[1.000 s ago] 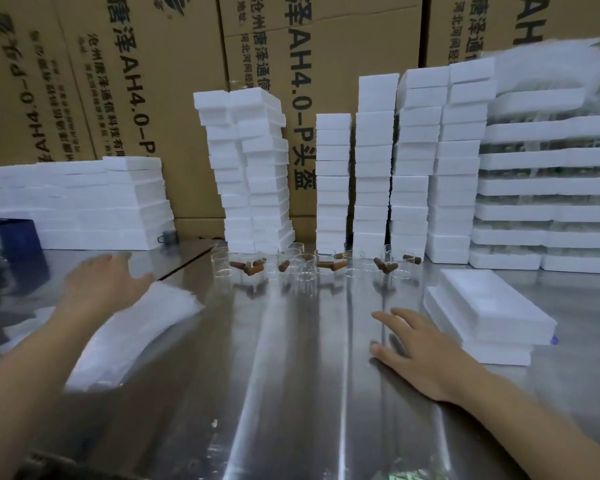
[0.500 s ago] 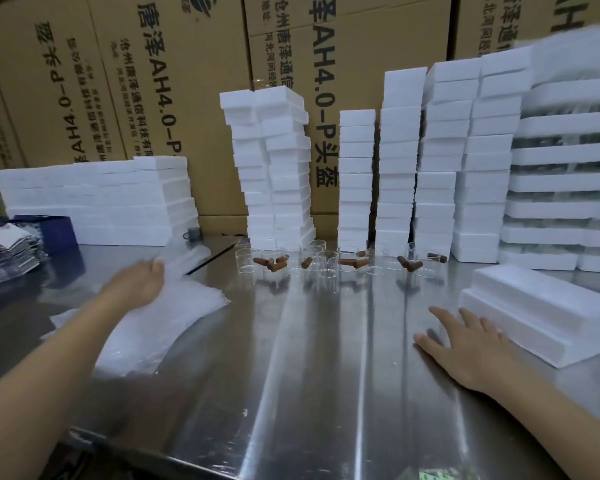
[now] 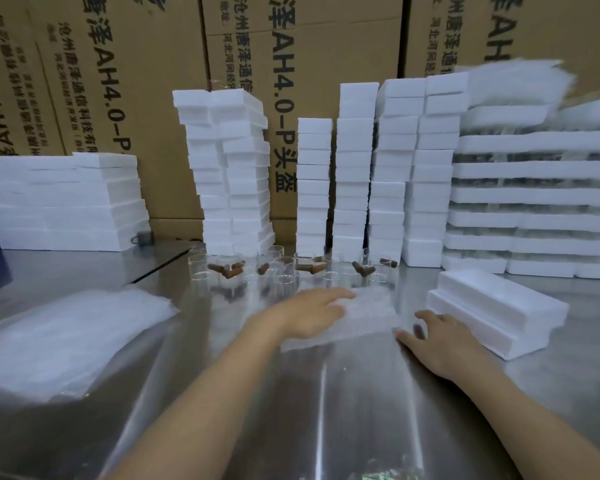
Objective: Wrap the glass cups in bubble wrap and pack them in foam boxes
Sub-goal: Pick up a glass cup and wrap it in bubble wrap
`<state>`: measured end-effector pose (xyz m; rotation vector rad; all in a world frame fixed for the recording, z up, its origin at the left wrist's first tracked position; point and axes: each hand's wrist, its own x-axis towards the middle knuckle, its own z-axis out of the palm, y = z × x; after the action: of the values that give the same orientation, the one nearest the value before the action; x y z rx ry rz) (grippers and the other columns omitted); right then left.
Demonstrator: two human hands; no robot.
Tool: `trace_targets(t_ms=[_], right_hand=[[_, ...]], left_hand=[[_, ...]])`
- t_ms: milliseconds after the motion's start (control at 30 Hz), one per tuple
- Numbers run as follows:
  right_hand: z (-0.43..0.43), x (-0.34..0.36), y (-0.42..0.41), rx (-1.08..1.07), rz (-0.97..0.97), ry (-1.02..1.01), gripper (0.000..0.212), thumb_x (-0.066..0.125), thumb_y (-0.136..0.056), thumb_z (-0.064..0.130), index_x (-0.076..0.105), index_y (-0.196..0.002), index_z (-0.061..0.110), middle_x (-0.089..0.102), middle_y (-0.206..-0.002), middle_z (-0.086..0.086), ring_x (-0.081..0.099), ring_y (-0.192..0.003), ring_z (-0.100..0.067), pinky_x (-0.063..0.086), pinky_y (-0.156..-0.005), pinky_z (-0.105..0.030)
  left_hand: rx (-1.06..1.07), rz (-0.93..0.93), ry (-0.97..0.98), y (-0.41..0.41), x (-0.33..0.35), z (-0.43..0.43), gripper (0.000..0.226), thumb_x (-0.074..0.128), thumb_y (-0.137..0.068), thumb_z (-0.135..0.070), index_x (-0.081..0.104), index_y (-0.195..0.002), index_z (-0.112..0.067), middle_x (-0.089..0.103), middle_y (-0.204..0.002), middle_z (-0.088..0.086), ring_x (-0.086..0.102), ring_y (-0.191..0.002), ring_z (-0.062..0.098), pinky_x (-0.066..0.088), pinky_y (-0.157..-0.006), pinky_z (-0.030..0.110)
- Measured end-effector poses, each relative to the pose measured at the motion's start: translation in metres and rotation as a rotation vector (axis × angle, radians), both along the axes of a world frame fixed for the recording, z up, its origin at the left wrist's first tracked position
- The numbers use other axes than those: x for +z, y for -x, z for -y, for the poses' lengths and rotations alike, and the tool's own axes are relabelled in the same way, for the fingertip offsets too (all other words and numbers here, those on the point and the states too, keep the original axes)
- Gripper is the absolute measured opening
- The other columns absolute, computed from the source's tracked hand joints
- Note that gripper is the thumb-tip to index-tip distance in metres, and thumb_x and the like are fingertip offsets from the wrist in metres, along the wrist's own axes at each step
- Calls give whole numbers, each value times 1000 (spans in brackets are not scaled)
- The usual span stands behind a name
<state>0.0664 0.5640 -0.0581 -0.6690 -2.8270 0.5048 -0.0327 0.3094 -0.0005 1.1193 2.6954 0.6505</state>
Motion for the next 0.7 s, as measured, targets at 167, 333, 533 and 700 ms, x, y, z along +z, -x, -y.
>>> trace_targets(t_ms=[167,333,533,700], right_hand=[[1,4,0,13,5,-25,57,52,-97,60,52,-145,30,49,-151,-8,48,-136,-33,44,-111,-45],[6,7,-2,15,-13,-37,49,56,-95,62,59,-132,30,55,-139,-6,54,-125,-31,48,-105,-46],[9,6,-1,22,-95,32,45,62,-94,56,62,-133,33,60,-132,-2,57,-122,-28,49,-102,-42],[14,3,4,74,-225,103,33,64,-96,48,67,-125,32,63,-127,0,61,-113,-21,50,-94,-38]], left_hand=[[30,-124,85,-5,-44,-21,59,47,-107,-63,46,-160,-39,38,-171,-6,33,-158,21,29,-128,44],[143,-214,108,-1,-45,-1,54,47,-103,-65,53,-152,-42,49,-163,-7,45,-150,23,42,-116,46],[279,-350,-16,-7,-41,1,43,54,-98,-33,61,-141,-37,60,-149,-2,55,-135,24,45,-109,45],[181,-292,-85,-24,-43,-17,50,54,-97,-68,67,-134,-37,62,-144,-7,51,-137,19,44,-112,48]])
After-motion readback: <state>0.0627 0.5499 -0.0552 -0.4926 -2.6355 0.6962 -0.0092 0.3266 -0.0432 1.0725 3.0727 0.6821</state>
